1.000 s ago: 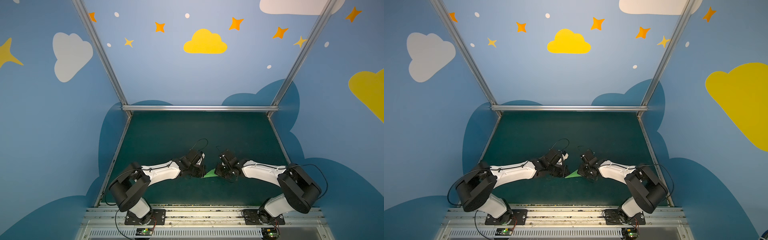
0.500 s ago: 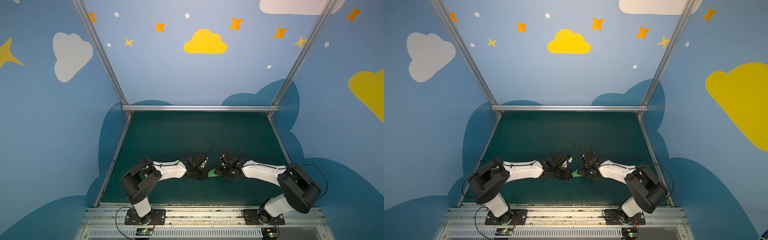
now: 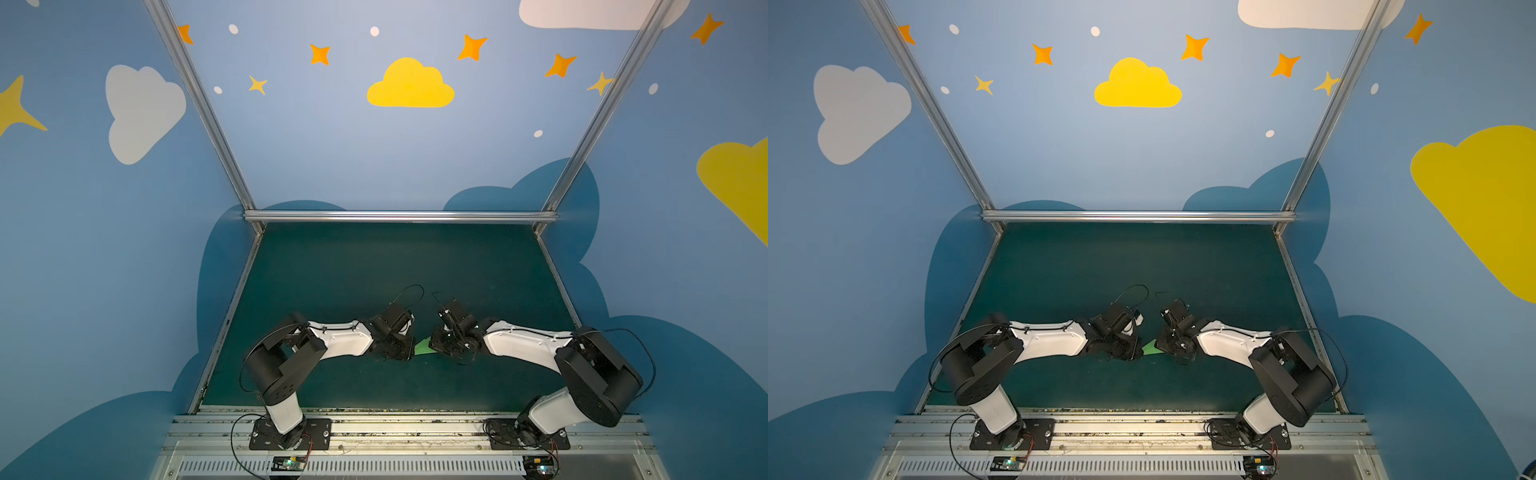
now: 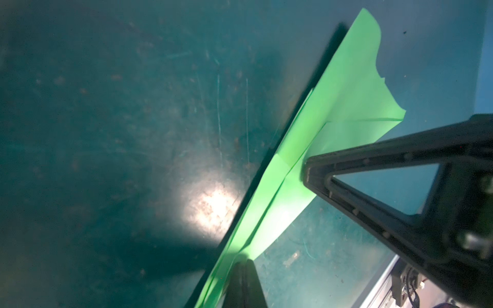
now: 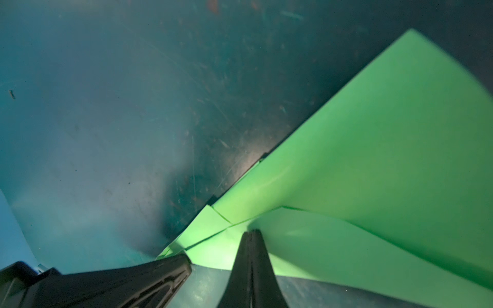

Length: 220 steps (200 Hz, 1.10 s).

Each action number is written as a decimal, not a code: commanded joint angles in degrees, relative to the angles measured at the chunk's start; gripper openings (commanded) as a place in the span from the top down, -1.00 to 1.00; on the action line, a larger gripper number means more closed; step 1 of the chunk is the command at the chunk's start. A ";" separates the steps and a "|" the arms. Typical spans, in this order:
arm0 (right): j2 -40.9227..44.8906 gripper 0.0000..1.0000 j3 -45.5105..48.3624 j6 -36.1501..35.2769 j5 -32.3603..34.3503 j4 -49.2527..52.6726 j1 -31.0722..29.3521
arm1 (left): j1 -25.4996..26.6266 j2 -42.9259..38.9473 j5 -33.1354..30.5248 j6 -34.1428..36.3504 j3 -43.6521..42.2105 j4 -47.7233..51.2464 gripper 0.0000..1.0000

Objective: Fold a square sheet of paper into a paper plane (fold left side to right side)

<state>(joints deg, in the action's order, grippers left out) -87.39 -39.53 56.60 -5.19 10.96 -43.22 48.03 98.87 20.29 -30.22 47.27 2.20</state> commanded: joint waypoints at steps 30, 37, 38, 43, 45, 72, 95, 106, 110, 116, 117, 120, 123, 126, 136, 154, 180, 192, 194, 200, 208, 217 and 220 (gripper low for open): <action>-3.73 1.00 2.62 -0.44 0.93 3.53 -0.36 | -1.43 -0.95 -2.89 0.59 -4.84 0.90 0.93; -3.80 1.00 2.61 -0.51 0.97 3.58 -0.30 | -1.51 -1.25 -2.97 0.45 -5.39 0.80 0.93; -3.77 1.00 2.61 -0.47 0.97 3.56 -0.33 | -1.57 -1.28 -2.97 0.44 -5.46 0.79 0.93; -3.85 1.00 2.61 -0.45 0.99 3.54 -0.29 | -1.70 -1.53 -3.07 0.38 -5.81 0.71 0.93; -3.86 1.00 2.61 -0.48 0.93 3.54 -0.35 | -1.75 -1.61 -3.00 0.46 -5.99 0.70 0.93; -4.09 1.00 2.43 -0.44 0.97 3.59 -0.36 | -2.26 -2.54 -3.18 0.21 -7.65 0.46 0.93; -4.27 1.00 2.51 -0.44 0.97 3.46 -0.34 | -2.64 -3.27 -3.68 -0.18 -9.23 0.17 0.93; -4.35 1.00 2.55 -0.44 0.97 3.45 -0.33 | -2.89 -3.54 -3.75 -0.56 -10.15 -0.26 0.93; -4.36 1.00 2.56 -0.44 0.97 3.45 -0.35 | -2.98 -3.66 -3.82 -0.67 -10.48 -0.34 0.93; -4.36 1.00 2.61 -0.41 0.97 3.45 -0.32 | -3.12 -3.81 -4.01 -0.83 -10.90 -0.35 0.93; -4.36 1.00 2.61 -0.43 0.97 3.45 -0.34 | -3.12 -3.84 -3.98 -0.82 -10.93 -0.39 0.93; -4.36 1.00 2.59 -0.48 0.97 3.36 -0.36 | -3.27 -4.00 -4.10 -0.89 -11.17 -0.42 0.93; -4.41 1.00 2.61 -0.46 0.97 3.34 -0.33 | -3.42 -4.03 -4.11 -0.95 -11.41 -0.48 0.93; -4.43 1.00 2.61 -0.45 0.97 3.35 -0.37 | -3.45 -4.18 -4.23 -1.02 -11.63 -0.52 0.93; -4.49 1.00 2.64 -0.44 0.97 3.30 -0.36 | -4.08 -4.52 -4.55 -1.38 -12.38 -0.61 0.93; -4.36 1.00 2.72 -0.44 0.97 3.28 -0.29 | -5.82 -4.73 -3.99 -2.15 -13.98 -1.30 0.93; -4.19 1.00 2.76 -0.44 0.97 3.33 -0.37 | -7.78 -5.95 -3.32 -3.09 -16.07 -1.67 0.93; -4.01 1.00 2.90 -0.35 0.97 3.28 -0.32 | -8.49 -7.15 -3.29 -3.43 -16.75 -1.18 0.93; -4.01 1.00 2.89 -0.39 0.97 3.28 -0.30 | -8.59 -7.32 -3.25 -3.40 -16.87 -1.09 0.93; -3.93 1.00 2.88 -0.35 0.97 3.28 -0.29 | -8.82 -8.15 -3.24 -3.52 -17.23 -0.76 0.93; -3.97 1.00 2.88 -0.35 0.93 3.28 -0.37 | -9.00 -9.66 -2.93 -3.60 -17.38 -0.24 0.93; -3.92 1.00 2.88 -0.35 0.84 3.28 -0.34 | -9.01 -11.16 -2.39 -3.52 -17.26 0.55 0.93; -3.93 1.00 2.93 -0.39 0.88 3.28 -0.36 | -9.01 -12.00 -2.04 -3.53 -17.17 0.73 0.93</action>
<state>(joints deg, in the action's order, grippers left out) -87.50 -39.53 56.58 -5.19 10.96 -43.22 39.81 88.66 21.91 -33.50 32.42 -6.90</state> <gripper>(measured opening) 0.047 0.047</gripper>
